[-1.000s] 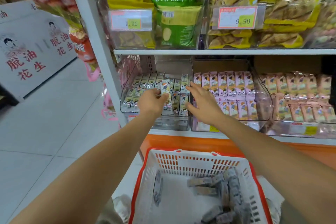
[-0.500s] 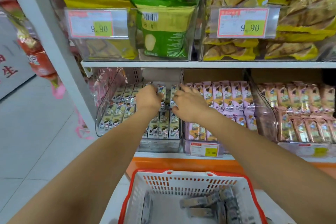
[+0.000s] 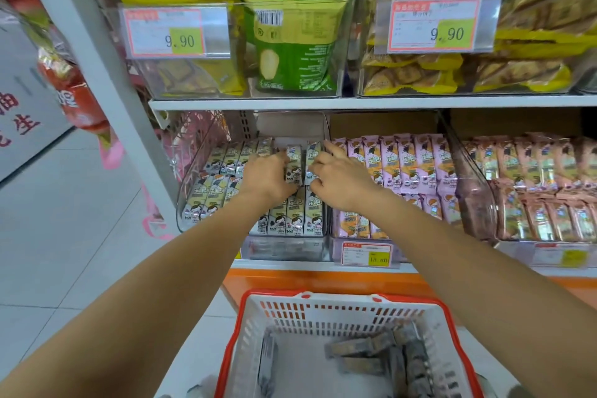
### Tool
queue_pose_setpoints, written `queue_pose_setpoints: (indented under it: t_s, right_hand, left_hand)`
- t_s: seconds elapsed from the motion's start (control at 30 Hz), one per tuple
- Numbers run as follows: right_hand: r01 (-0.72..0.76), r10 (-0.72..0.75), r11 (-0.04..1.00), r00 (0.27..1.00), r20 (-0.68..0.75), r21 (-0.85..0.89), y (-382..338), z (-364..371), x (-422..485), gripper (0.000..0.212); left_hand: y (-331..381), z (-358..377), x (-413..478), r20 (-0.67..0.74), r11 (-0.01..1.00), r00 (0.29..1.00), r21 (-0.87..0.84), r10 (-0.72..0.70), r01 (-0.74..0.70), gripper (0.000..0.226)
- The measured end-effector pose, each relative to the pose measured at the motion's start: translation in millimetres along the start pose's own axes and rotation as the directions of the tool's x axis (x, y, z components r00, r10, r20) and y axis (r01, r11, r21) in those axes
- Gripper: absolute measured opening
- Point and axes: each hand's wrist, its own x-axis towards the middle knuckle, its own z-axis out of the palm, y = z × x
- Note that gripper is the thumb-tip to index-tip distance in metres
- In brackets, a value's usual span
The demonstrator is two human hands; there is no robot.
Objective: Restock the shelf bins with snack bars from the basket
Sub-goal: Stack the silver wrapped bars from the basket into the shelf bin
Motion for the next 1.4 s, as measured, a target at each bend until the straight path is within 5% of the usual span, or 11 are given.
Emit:
queue_pose_setpoints:
  t_s: [0.4,0.53,0.7,0.83,0.97,1.13,1.27,1.4]
  right_hand:
    - [-0.009,0.01,1.0,0.999,-0.031,0.023,0.4,5.7,1.9,0.048]
    - [0.011,0.018,0.983,0.988,-0.153,0.181,2.4,15.5,-5.6,0.047]
    - [0.214,-0.072,0.947,0.87,-0.488,0.241,-3.4,32.5,-53.4,0.042]
    - [0.442,-0.254,0.883,0.736,-0.628,0.161,-15.6,56.6,-108.4,0.026]
    - [0.433,-0.306,0.887,0.812,-0.497,0.162,-9.0,99.2,-157.1,0.022]
    - [0.028,0.03,0.973,0.969,-0.246,0.228,37.3,161.3,-206.1,0.035]
    - [-0.324,0.334,0.935,0.941,-0.057,0.144,76.8,200.6,-244.3,0.047]
    - [-0.455,0.437,0.883,0.887,0.149,0.117,93.7,236.0,-273.6,0.069]
  left_hand:
    - [2.5,8.8,-6.0,-0.009,0.998,1.0,0.063,0.01,-0.009,0.048]
    - [-0.3,-4.3,-29.2,-0.073,0.999,0.996,0.019,0.044,-0.043,0.047]
    - [-11.7,-4.3,-79.9,-0.365,0.983,0.915,0.0,0.17,-0.182,0.031]
    - [-15.9,24.0,-131.6,-0.405,0.945,0.869,-0.035,0.285,-0.326,0.031]
    - [-11.3,69.9,-177.2,-0.247,0.94,0.923,-0.094,0.297,-0.327,0.03]
    - [6.7,136.0,-215.1,0.147,0.963,0.965,-0.189,0.219,-0.19,0.026]
    - [29.1,187.4,-229.2,0.423,0.974,0.882,-0.169,0.207,-0.148,0.032]
    - [59.0,235.2,-236.3,0.564,0.964,0.795,-0.25,0.223,-0.093,0.032]
